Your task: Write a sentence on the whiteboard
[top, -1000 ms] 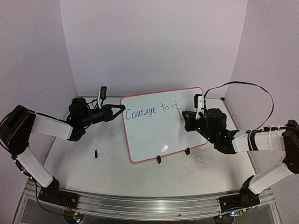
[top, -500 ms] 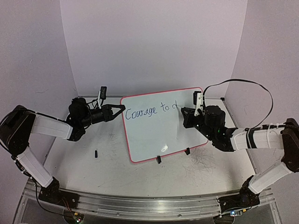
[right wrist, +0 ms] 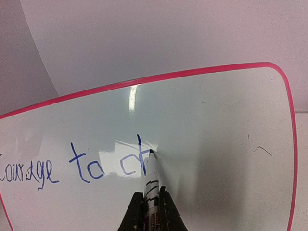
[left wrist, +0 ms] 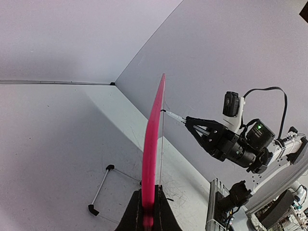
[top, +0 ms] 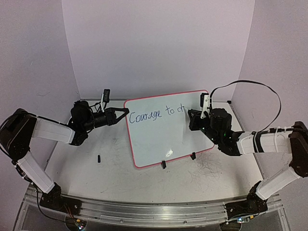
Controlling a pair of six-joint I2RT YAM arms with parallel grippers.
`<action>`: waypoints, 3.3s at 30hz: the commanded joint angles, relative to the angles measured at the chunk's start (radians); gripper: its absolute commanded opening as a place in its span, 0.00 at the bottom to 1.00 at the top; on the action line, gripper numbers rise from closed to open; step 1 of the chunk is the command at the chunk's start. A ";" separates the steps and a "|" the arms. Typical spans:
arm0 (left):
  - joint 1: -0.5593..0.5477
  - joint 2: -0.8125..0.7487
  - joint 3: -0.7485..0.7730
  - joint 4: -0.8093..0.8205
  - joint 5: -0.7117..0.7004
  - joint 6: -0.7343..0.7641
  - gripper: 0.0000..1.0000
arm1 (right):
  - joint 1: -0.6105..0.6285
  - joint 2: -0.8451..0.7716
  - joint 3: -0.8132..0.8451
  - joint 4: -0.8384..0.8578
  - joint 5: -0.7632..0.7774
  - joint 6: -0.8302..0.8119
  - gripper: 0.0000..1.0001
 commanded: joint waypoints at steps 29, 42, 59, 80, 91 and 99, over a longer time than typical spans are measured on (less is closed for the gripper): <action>-0.041 0.003 0.020 -0.112 0.011 0.061 0.00 | -0.047 -0.065 -0.019 0.006 -0.063 0.024 0.00; -0.042 0.012 0.029 -0.118 0.012 0.065 0.00 | -0.056 -0.021 -0.004 0.032 -0.079 -0.002 0.00; -0.046 0.006 0.031 -0.128 0.009 0.070 0.00 | -0.056 -0.047 -0.047 -0.006 -0.118 0.008 0.00; -0.049 0.001 0.030 -0.138 0.005 0.074 0.00 | -0.056 -0.038 -0.033 0.015 -0.036 0.008 0.00; -0.049 0.000 0.028 -0.142 0.003 0.080 0.00 | -0.057 -0.007 0.008 0.030 -0.030 -0.004 0.00; -0.049 -0.002 0.025 -0.145 -0.001 0.083 0.00 | -0.055 -0.044 -0.042 0.005 -0.059 0.014 0.00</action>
